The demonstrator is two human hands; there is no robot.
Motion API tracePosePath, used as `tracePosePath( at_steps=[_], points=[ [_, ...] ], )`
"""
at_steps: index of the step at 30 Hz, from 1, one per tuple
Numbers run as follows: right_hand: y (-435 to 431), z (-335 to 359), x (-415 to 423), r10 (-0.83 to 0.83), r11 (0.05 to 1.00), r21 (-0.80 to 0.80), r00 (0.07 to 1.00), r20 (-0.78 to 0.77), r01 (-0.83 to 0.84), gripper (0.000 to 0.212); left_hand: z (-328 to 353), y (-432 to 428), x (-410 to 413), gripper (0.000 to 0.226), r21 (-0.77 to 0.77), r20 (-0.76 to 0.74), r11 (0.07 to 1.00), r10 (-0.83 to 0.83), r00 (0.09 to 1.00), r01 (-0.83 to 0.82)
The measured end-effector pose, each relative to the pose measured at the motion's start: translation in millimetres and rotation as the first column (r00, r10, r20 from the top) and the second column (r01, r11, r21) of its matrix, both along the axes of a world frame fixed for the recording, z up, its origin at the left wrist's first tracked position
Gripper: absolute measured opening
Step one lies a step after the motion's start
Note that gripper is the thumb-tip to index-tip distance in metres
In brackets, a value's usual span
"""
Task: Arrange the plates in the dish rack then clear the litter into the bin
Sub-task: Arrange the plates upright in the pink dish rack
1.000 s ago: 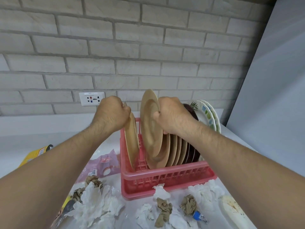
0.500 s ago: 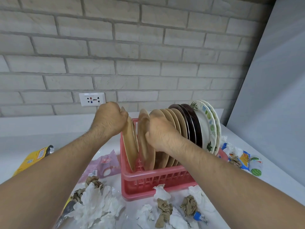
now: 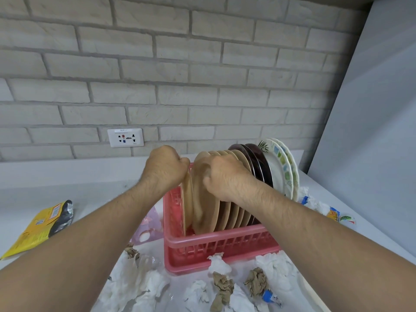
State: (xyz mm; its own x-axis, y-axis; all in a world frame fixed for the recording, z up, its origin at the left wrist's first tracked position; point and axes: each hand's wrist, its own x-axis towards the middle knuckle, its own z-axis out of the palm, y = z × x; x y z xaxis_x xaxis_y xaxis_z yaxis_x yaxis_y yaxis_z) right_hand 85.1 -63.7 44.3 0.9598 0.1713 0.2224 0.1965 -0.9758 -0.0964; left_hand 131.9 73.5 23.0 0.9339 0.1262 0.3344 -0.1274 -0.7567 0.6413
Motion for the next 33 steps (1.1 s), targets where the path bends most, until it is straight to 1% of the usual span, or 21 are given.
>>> tracePosePath(
  at_steps=[2, 4, 8, 11, 13, 14, 15, 17, 19, 22, 26, 28, 31, 33],
  points=[
    [-1, 2, 0, -0.009, 1.000, 0.030, 1.000, 0.003, 0.009, 0.023, 0, -6, -1, 0.035, -0.031, -0.028, 0.999, -0.029, 0.999, 0.028],
    [-3, 3, -1, -0.014, 0.999, 0.037, 0.999, 0.044, 0.012, 0.011, 0, -10, 0, 0.035, -0.047, -0.057, 0.998, -0.048, 0.997, 0.045],
    [-5, 5, -5, -0.003, 0.998, 0.059, 0.996, 0.085, -0.002, 0.014, -1, -11, 2, 0.030, -0.111, -0.101, 0.992, -0.078, 0.992, 0.067],
    [-7, 4, -7, 0.002, 0.990, 0.141, 0.993, 0.114, -0.018, 0.009, -3, -9, 1, 0.025, -0.161, -0.131, 0.984, -0.098, 0.987, 0.077],
    [-7, 2, -8, 0.000, 0.979, 0.202, 0.993, 0.117, -0.023, 0.016, -3, -8, 3, 0.025, -0.190, -0.140, 0.979, -0.100, 0.985, 0.072],
    [-6, 0, -7, -0.002, 0.975, 0.220, 0.993, 0.114, -0.024, 0.013, -2, -7, 4, 0.025, -0.202, -0.145, 0.977, -0.100, 0.984, 0.070],
    [-6, -3, -6, 0.002, 0.974, 0.223, 0.994, 0.112, -0.027, 0.010, -1, -6, 5, 0.027, -0.211, -0.151, 0.975, -0.101, 0.983, 0.068],
    [-4, -7, -2, 0.015, 0.980, 0.196, 0.995, 0.100, -0.035, 0.017, 2, -5, 7, 0.031, -0.225, -0.164, 0.972, -0.105, 0.981, 0.067],
    [-3, -11, -1, 0.036, 0.974, 0.222, 0.998, 0.060, -0.048, 0.021, 2, -5, 7, 0.032, -0.237, -0.176, 0.969, -0.110, 0.978, 0.066],
    [-3, -12, -5, 0.059, 0.952, 0.303, 0.998, -0.023, -0.049, 0.026, -2, -6, 4, 0.029, -0.256, -0.181, 0.964, -0.125, 0.976, 0.076],
    [-3, -12, -6, 0.086, 0.925, 0.377, 0.991, -0.098, -0.043, 0.028, -1, -7, 3, 0.030, -0.311, -0.212, 0.947, -0.147, 0.966, 0.076],
    [-1, -12, -8, 0.111, 0.924, 0.381, 0.981, -0.156, -0.044, 0.029, 1, -7, 3, 0.031, -0.325, -0.225, 0.943, -0.149, 0.963, 0.070],
    [1, -14, -11, 0.154, 0.917, 0.394, 0.965, -0.211, -0.060, 0.025, 1, -7, 1, 0.031, -0.352, -0.232, 0.932, -0.173, 0.957, 0.083],
    [2, -18, -11, 0.188, 0.912, 0.405, 0.950, -0.251, -0.073, 0.020, 0, -7, -2, 0.037, -0.355, -0.239, 0.929, -0.199, 0.950, 0.105]
  ],
)
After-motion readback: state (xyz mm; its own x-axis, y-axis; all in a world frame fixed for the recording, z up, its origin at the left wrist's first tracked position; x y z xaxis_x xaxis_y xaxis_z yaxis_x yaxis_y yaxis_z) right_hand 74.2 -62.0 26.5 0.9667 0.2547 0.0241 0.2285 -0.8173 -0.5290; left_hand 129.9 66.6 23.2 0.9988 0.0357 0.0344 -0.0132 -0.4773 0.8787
